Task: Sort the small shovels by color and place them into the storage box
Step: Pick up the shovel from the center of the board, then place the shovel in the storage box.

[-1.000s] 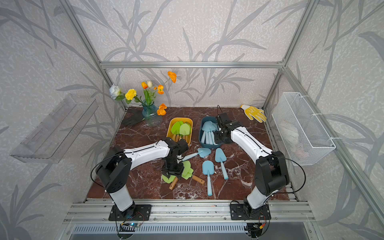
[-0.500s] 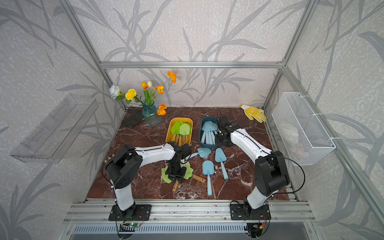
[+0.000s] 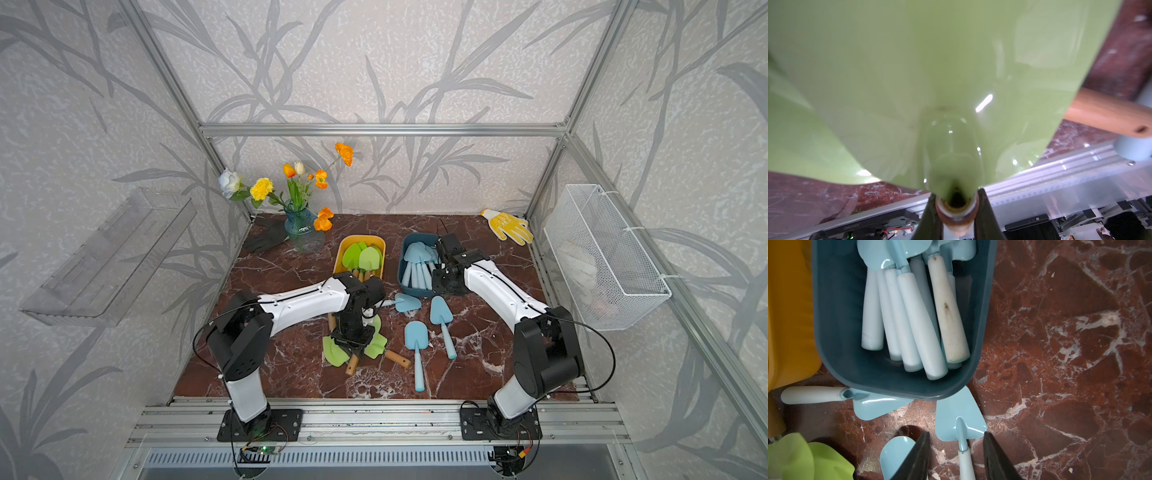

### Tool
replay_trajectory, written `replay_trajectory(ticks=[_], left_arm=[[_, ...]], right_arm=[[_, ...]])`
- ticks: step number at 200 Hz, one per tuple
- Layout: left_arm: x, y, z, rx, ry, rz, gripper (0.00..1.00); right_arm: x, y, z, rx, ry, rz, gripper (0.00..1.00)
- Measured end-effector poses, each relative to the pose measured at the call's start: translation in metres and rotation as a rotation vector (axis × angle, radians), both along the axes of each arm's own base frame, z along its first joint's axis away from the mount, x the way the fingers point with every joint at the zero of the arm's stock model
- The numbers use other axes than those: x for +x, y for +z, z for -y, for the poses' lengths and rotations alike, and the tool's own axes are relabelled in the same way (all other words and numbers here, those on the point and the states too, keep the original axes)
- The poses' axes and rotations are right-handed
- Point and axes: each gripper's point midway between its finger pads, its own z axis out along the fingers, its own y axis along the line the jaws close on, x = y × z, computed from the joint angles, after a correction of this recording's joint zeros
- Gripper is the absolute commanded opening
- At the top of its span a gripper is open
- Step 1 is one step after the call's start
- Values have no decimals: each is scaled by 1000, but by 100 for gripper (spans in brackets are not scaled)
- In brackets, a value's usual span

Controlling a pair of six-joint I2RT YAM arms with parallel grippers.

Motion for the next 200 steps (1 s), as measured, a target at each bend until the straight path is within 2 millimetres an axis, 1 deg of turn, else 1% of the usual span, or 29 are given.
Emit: replay_trajectory(ticks=[17, 29, 44, 57, 69, 76, 89, 104, 106, 134, 157, 167, 174, 179, 184, 194, 200], left_arm=[[15, 31, 8, -80, 7, 41, 0], [34, 52, 8, -136, 52, 75, 0], [71, 73, 2, -197, 138, 134, 0], [102, 86, -8, -224, 205, 182, 0], [131, 92, -17, -239, 257, 220, 0], [147, 93, -21, -240, 283, 235, 0], [174, 85, -26, -235, 314, 248, 0], [200, 66, -27, -211, 332, 242, 0], [204, 61, -27, -205, 333, 238, 0], [236, 23, -17, -177, 333, 215, 0], [254, 5, -14, -161, 336, 221, 0], [260, 1, -13, -156, 337, 226, 8], [262, -2, -13, -153, 339, 227, 18], [262, -2, -14, -149, 342, 227, 28], [262, -3, -14, -147, 344, 227, 35], [262, -3, -15, -139, 346, 227, 47], [262, -2, -16, -137, 349, 228, 51]], right_arm=[[1, 1, -1, 10, -9, 5, 44], [2, 1, -2, 14, -14, 6, 44], [2, 1, -2, 19, -19, 8, 44], [2, 1, -2, 20, -23, 8, 44], [2, 1, -2, 20, -26, 7, 44], [2, 1, -2, 20, -28, 8, 44], [2, 3, -1, 19, -32, 13, 44], [2, 9, 1, 17, -36, 30, 44], [2, 10, 1, 17, -37, 33, 44], [-2, 22, 6, 13, -43, 68, 44], [-4, 27, 8, 9, -47, 79, 44], [-6, 27, 9, 5, -48, 78, 44], [-7, 26, 10, 4, -49, 75, 44], [-9, 24, 11, 1, -49, 69, 44], [-11, 23, 12, -1, -50, 64, 44], [-15, 20, 13, -6, -51, 53, 45], [-18, 18, 15, -9, -52, 46, 45]])
